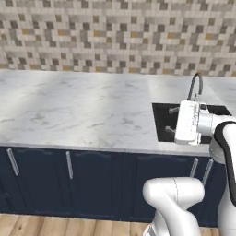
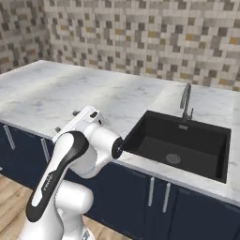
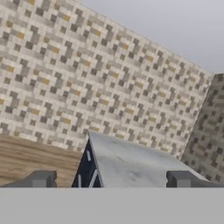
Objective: Four empty soda cans are scattered around the kitchen. Gather all the cans and cluster them next to the stove for recycling.
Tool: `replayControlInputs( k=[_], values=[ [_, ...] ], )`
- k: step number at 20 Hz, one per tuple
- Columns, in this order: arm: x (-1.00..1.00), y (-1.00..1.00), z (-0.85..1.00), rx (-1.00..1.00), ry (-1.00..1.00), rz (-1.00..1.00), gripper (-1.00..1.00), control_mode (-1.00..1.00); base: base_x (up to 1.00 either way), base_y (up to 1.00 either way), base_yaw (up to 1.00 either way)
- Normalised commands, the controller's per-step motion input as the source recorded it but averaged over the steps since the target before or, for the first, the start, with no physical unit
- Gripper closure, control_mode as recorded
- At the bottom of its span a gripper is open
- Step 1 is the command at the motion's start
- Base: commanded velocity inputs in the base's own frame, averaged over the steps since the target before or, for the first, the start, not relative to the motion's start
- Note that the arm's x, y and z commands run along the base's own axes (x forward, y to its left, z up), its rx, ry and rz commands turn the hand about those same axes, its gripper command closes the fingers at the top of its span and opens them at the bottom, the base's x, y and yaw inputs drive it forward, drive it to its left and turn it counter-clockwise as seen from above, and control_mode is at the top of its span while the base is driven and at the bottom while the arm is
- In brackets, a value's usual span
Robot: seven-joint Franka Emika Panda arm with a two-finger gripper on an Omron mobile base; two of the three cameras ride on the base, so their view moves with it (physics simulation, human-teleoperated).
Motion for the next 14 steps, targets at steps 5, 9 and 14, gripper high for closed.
replayControlInputs(
  k=[5,9,14],
  values=[
    [0.0,0.0,0.0,0.0,0.0,0.0,-1.0,1.0,-0.02,-0.91,-0.15],
    [0.0,0.0,0.0,0.0,0.0,0.0,-1.0,1.0,-0.03,-0.9,-0.14],
    [0.0,0.0,0.0,0.0,0.0,0.0,-1.0,1.0,-0.01,-0.89,-0.14]
  ],
)
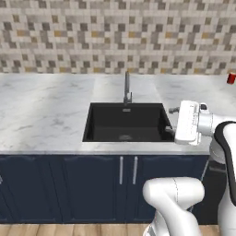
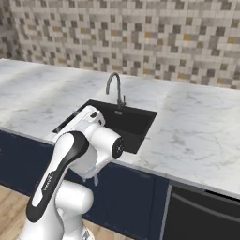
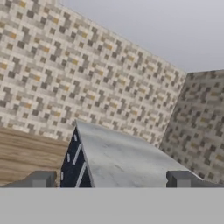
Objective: Four empty soda cans are scattered around the kitchen. Gather all the cans and cluster them next to the stove for recycling.
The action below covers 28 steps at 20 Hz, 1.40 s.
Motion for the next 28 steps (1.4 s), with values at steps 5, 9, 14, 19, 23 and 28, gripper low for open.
replayControlInputs(
  k=[5,9,14,19,23,28],
  values=[
    [0.0,0.0,0.0,0.0,0.0,0.0,-1.0,1.0,-0.01,-0.87,-0.12],
    [0.0,0.0,0.0,0.0,0.0,0.0,-1.0,1.0,0.0,-0.87,-0.12],
    [0.0,0.0,0.0,0.0,0.0,0.0,-1.0,1.0,0.0,-0.86,-0.12],
    [0.0,0.0,0.0,0.0,0.0,0.0,-1.0,1.0,-0.01,-0.88,-0.11],
    [0.0,0.0,0.0,0.0,0.0,0.0,-1.0,1.0,0.0,-0.9,-0.08],
    [0.0,0.0,0.0,0.0,0.0,0.0,-1.0,1.0,0.0,-0.98,-0.09]
  ],
)
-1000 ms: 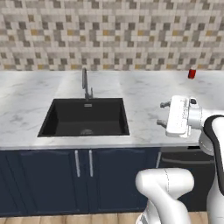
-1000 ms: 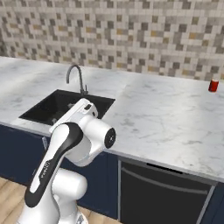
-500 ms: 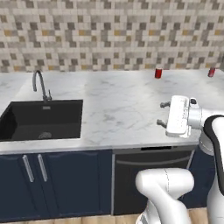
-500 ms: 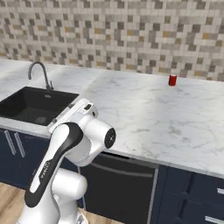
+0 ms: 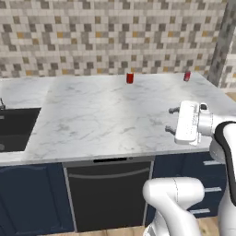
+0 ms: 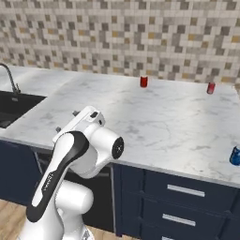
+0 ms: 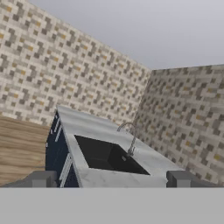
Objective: Four empty soda cans are scattered around the kitchen. Gather all the cans and cluster them next to the stove for recycling.
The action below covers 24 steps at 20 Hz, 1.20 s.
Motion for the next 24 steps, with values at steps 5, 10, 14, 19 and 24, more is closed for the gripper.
replayControlInputs(
  k=[5,10,14,19,24],
  values=[
    [0.0,0.0,0.0,0.0,0.0,0.0,-1.0,1.0,0.0,-0.81,-0.1],
    [0.0,0.0,0.0,0.0,0.0,0.0,-1.0,1.0,0.0,-0.7,-0.11],
    [0.0,0.0,0.0,0.0,0.0,0.0,-1.0,1.0,0.0,-0.79,-0.15],
    [0.0,0.0,0.0,0.0,0.0,0.0,-1.0,1.0,0.0,-0.83,-0.15],
    [0.0,0.0,0.0,0.0,0.0,0.0,-1.0,1.0,0.02,-0.81,-0.13]
  ],
)
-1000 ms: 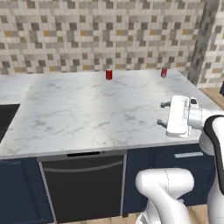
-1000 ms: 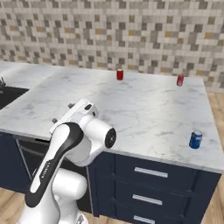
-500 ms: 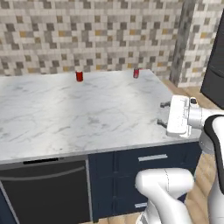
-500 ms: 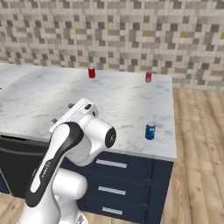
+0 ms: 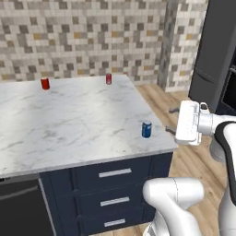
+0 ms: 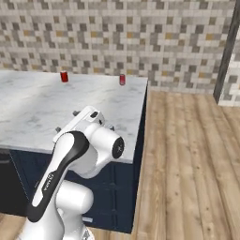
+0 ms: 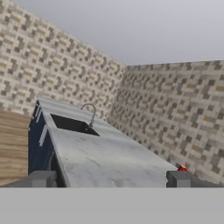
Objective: Four empty soda cans are scattered around the kitchen. Gather all the cans and cluster them next to the stove for recycling.
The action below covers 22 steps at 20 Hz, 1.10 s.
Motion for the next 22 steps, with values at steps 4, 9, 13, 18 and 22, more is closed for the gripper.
replayControlInputs(
  k=[4,9,13,18,22],
  values=[
    [0.0,0.0,0.0,0.0,0.0,0.0,-1.0,1.0,0.19,-0.64,-0.06],
    [0.0,0.0,0.0,0.0,0.0,0.0,-1.0,1.0,0.32,-0.39,-0.01],
    [0.0,0.0,0.0,0.0,0.0,0.0,-1.0,1.0,0.43,-0.18,-0.02],
    [0.0,0.0,0.0,0.0,0.0,0.0,-1.0,1.0,0.47,-0.12,-0.02],
    [0.0,0.0,0.0,0.0,0.0,0.0,-1.0,1.0,0.35,-0.08,-0.01]
  ],
)
